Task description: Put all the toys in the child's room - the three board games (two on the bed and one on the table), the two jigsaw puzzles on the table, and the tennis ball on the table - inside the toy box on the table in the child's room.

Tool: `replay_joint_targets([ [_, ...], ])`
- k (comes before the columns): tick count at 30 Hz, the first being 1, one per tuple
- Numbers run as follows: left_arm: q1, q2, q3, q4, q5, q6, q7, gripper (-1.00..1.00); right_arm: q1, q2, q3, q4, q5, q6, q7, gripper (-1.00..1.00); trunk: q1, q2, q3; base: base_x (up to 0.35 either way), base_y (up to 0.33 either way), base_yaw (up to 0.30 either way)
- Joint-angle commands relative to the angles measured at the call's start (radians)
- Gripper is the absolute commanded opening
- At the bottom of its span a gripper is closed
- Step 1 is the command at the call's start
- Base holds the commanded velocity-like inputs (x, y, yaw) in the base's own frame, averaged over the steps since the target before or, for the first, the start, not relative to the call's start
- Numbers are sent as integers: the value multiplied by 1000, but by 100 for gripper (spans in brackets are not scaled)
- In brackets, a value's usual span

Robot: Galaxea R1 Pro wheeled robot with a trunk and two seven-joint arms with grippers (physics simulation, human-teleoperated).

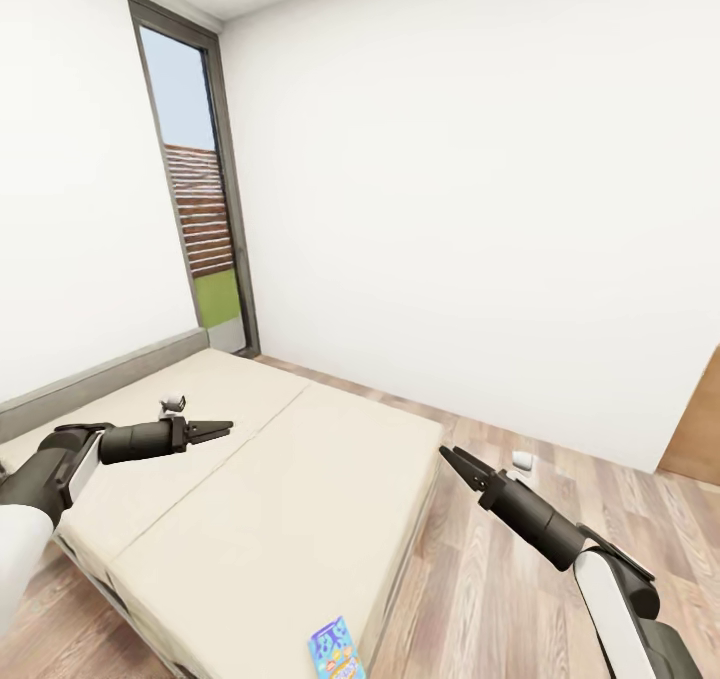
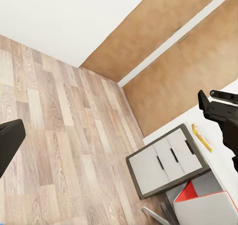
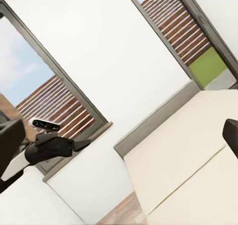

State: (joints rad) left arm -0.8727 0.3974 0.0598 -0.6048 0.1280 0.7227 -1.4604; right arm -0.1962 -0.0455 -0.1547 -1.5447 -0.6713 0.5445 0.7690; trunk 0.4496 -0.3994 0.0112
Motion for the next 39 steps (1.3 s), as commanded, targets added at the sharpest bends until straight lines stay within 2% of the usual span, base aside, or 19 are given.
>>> replay_joint_targets([
  [1,0,0,0,0,1,11,-3,100,0,0,-1,0,-7,8,-1,100,0,-1,0,0,0,141],
  [12,0,0,0,0,1,11,-3,100,0,0,2,0,-7,11,-9,100,0,-1,-3,0,0,30],
  [39,0,0,0,0,1,11,-1,100,0,1,1,0,-7,8,-8,100,0,-1,-37,0,-42,28],
])
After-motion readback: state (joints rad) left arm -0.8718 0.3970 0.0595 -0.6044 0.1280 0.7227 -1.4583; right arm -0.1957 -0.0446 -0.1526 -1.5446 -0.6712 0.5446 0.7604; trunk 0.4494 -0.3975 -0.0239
